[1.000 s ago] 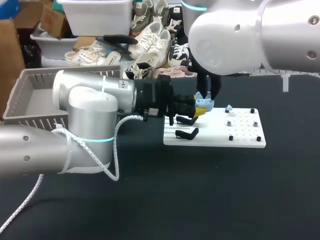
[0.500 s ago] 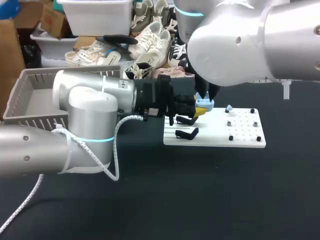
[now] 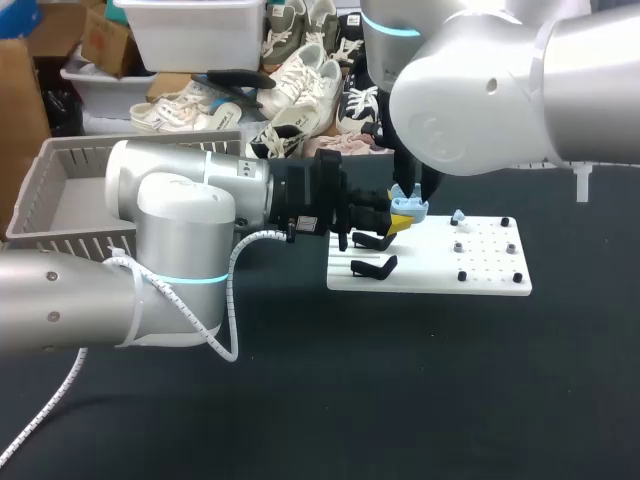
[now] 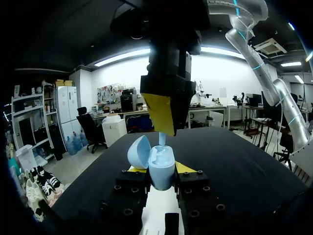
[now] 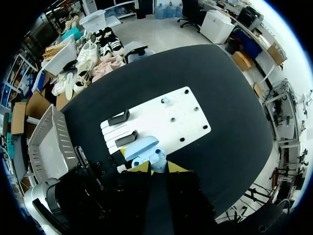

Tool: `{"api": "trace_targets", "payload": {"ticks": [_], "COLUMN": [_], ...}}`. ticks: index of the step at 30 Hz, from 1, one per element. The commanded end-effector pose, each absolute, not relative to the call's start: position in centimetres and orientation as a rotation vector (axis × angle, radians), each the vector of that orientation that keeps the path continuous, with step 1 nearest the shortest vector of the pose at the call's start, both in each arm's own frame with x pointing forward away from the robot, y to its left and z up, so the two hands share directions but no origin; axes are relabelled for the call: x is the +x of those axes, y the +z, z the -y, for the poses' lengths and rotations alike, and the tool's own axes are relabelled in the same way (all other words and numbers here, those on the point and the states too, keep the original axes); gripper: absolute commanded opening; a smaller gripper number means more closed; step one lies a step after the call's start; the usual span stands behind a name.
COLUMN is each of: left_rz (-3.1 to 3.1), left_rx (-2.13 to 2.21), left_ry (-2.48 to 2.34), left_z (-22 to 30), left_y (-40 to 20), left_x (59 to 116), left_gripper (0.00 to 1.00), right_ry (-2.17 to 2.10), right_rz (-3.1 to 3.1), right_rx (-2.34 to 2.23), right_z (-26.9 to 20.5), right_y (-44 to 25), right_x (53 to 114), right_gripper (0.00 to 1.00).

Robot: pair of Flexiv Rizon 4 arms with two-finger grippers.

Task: Pick up each earbud case from the left stands, insert the matching earbuds, close the lid, and place the case in the box.

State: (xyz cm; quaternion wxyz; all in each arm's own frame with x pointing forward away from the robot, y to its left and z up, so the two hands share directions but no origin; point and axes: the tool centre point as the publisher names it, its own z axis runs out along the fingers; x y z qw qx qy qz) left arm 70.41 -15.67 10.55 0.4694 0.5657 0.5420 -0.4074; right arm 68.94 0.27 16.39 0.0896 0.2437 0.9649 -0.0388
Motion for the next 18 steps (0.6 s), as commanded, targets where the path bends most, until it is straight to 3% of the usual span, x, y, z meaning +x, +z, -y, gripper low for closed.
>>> {"api": "trace_targets", "payload": {"ticks": [1,18], "left_rz": [-1.327,-1.327], "left_rx": [1.383,1.383], "left_ry": [-0.996,-0.996], "left_z": [15.65,15.65], "left_y": [10.47,10.47], "left_x": [70.32,70.32], "left_gripper": [0.0,0.0], "right_ry": [-0.103,-0.083], "right_rz": [-2.866,-2.878], "right_rx": [0.722,0.649], "right_z": [-0.05,-0.15], "right_y": [16.28,15.95], "right_x": [68.75,68.9], "right_gripper": [0.0,0.0]}}
